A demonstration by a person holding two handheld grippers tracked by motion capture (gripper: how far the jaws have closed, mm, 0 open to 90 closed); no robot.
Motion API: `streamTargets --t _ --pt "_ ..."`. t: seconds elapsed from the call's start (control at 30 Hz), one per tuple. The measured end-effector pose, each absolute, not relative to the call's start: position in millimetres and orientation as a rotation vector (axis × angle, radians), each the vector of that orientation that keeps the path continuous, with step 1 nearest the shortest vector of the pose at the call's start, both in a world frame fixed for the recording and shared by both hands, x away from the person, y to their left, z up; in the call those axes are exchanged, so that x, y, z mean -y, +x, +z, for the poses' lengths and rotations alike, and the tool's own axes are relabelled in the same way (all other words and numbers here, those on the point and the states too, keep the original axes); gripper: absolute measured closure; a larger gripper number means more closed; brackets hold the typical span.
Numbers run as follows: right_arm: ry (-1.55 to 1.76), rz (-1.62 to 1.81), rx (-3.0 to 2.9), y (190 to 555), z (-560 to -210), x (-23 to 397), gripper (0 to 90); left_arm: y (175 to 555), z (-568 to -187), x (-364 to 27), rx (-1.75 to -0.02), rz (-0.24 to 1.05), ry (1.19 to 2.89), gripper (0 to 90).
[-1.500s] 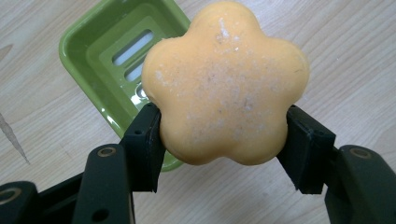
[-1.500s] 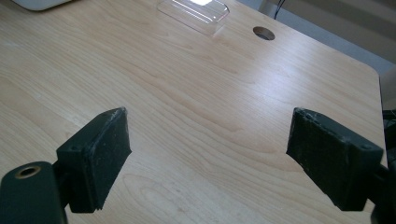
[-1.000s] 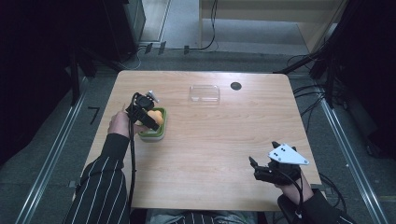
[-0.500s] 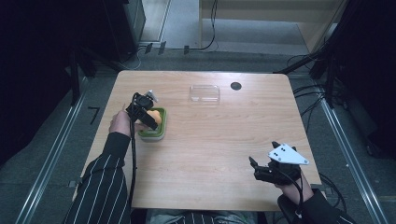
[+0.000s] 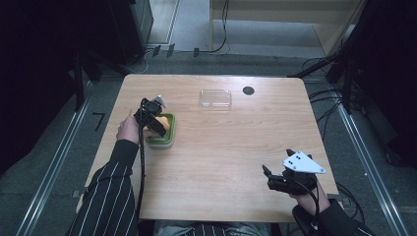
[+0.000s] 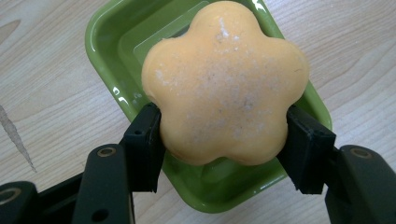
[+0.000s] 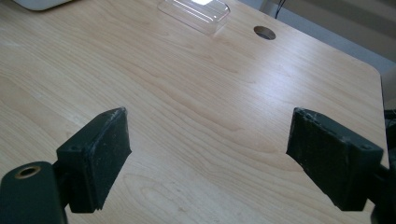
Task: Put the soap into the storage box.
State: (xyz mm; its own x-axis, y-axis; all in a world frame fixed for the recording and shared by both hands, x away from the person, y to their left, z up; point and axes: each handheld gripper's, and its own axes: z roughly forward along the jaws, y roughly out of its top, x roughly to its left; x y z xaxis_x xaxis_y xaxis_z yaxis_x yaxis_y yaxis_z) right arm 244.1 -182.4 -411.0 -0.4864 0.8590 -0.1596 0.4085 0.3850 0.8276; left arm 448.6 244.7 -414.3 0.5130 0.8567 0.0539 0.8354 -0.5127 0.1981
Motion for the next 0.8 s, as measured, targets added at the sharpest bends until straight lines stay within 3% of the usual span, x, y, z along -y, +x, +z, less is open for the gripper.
streamTargets --t 0.8 --pt "1.083 0.999 -2.056 243.9 -410.9 182.5 13.7 450.6 -424.7 -238.7 -1.499 0.252 2.622 38.9"
